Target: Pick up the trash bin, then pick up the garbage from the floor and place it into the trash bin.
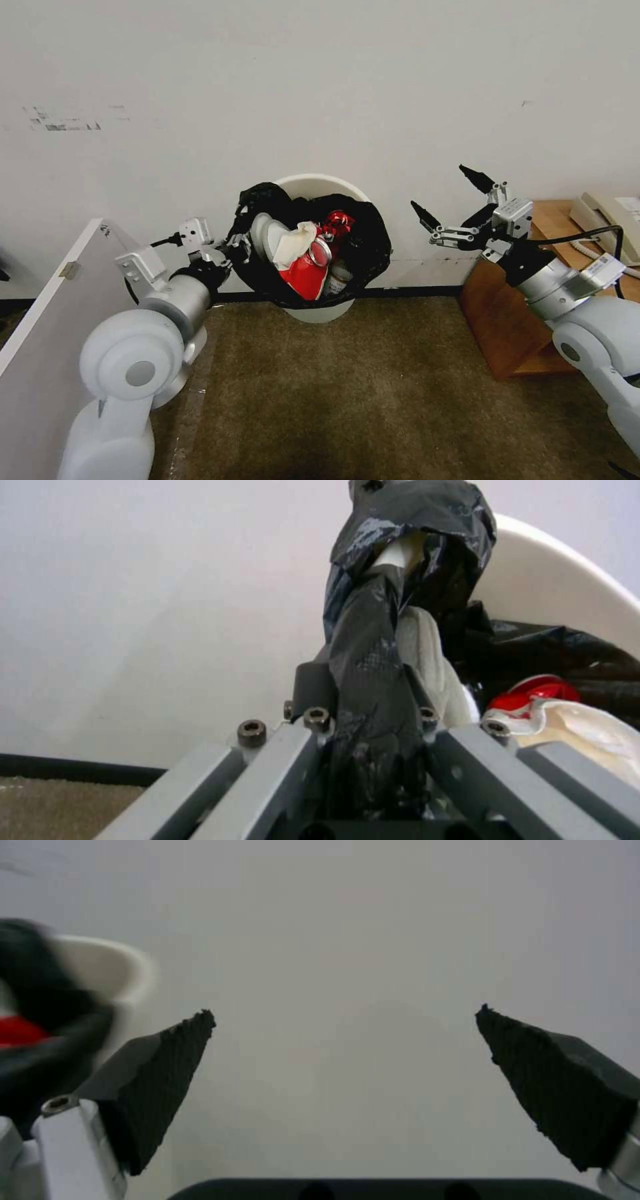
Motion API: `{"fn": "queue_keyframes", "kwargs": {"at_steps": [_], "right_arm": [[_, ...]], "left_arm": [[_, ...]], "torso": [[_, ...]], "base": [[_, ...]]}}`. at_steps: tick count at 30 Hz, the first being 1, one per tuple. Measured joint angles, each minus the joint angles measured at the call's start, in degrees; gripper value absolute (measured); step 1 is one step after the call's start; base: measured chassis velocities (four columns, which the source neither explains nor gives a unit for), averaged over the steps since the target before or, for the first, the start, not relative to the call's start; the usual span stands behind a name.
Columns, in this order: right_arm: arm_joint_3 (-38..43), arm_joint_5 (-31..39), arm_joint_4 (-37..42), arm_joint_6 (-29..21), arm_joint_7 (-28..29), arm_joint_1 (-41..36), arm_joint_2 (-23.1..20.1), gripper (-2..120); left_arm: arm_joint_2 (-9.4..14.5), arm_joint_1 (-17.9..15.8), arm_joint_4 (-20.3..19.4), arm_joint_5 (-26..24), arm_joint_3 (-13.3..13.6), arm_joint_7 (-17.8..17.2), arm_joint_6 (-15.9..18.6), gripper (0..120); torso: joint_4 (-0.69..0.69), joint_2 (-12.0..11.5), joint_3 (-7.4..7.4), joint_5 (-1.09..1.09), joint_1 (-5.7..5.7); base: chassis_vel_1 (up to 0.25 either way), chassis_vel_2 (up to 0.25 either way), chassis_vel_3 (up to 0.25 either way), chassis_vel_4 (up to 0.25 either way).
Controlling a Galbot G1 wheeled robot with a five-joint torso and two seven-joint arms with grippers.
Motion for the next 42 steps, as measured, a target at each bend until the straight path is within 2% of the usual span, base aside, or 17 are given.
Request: {"fn": "queue_keyframes", "kwargs": {"at_steps": [4, 6, 7, 8, 10, 11, 13, 18, 24, 29, 36, 41, 42], "right_arm": [[0.1, 0.5, 0.8, -2.5, 3.3, -0.1, 0.2, 100], [0.5, 2.6, 2.8, -7.8, 10.4, -0.3, 0.8, 100], [0.5, 2.6, 2.8, -7.8, 10.4, -0.3, 0.8, 100], [0.5, 3.4, 3.5, -9.3, 13.0, -0.3, 0.9, 100], [1.6, 5.1, 5.4, -14.1, 21.5, -0.4, 1.7, 100], [1.6, 5.1, 5.4, -14.1, 21.5, -0.4, 1.7, 100], [3.9, 5.7, 6.2, -16.7, 25.7, -1.5, 2.0, 100], [7.8, 6.6, 7.5, -17.9, 29.1, -3.7, 1.9, 100], [13.2, 5.8, 8.9, -18.4, 30.2, -7.9, 2.0, 100], [16.8, 5.5, 9.6, -17.8, 29.0, -11.0, 2.4, 100], [19.7, 4.3, 8.7, -13.3, 24.1, -13.2, 3.3, 100], [21.8, 3.4, 8.0, -9.0, 20.0, -15.3, 4.5, 100], [22.6, 3.4, 7.4, -6.8, 17.8, -16.1, 4.8, 100]], "left_arm": [[0.0, 0.0, -0.1, -0.1, -0.1, -0.1, 0.0, 4], [-0.1, 0.0, -0.1, -0.1, -0.1, -0.1, 0.1, 4], [-0.1, 0.0, -0.1, -0.1, -0.1, -0.1, 0.1, 4], [-0.1, -0.1, -0.1, -0.1, -0.1, -0.1, 0.1, 4], [-0.3, -0.1, -0.1, -0.1, 0.1, -0.1, 0.1, 4], [-0.3, -0.1, -0.1, -0.1, 0.1, -0.1, 0.1, 4], [-0.4, -0.2, -0.1, -0.1, 0.1, -0.1, 0.1, 4], [-0.3, -0.2, 0.0, -0.1, 0.1, -0.1, 0.1, 4], [0.0, 0.1, -0.1, -0.1, 0.0, -0.1, 0.2, 4], [0.1, 0.3, -0.2, -0.3, -0.3, 0.0, 0.2, 4], [0.1, 0.4, -0.2, -0.3, -0.3, 0.1, 0.2, 4], [0.0, 0.4, -0.1, -0.4, -0.3, 0.1, 0.2, 4], [0.1, 0.3, 0.0, -0.4, -0.3, 0.2, 0.2, 4]], "torso": [[0.0, 0.0, 0.0, -0.01, 0.0], [0.0, 0.0, 0.0, 0.0, 0.0], [0.0, 0.0, 0.0, 0.0, 0.0], [0.0, 0.0, 0.0, -0.01, 0.0], [0.0, 0.0, 0.0, 0.0, 0.0], [0.0, 0.0, 0.0, 0.0, 0.0], [-0.01, 0.0, 0.0, 0.0, 0.0], [-0.01, 0.0, 0.0, 0.0, 0.0], [0.0, 0.0, 0.0, 0.0, 0.0], [-0.01, 0.0, 0.0, 0.0, 0.0], [0.0, 0.0, 0.0, 0.0, 0.0], [0.0, 0.0, 0.0, 0.0, 0.0], [0.0, 0.0, 0.0, 0.0, 0.0]], "base": [[0.0, 0.0, 0.0, 0.0], [0.0, 0.0, 0.0, 0.0], [0.0, 0.0, 0.0, 0.0], [0.0, 0.0, 0.0, 0.0], [0.0, 0.0, 0.0, 0.0], [0.0, 0.0, 0.0, 0.0], [0.0, 0.0, 0.0, 0.0], [0.0, 0.0, 0.0, 0.0], [0.0, 0.0, 0.0, 0.0], [0.0, 0.0, 0.0, 0.0], [0.0, 0.0, 0.0, 0.0], [0.0, 0.0, 0.0, 0.0], [0.0, 0.0, 0.0, 0.0]]}}
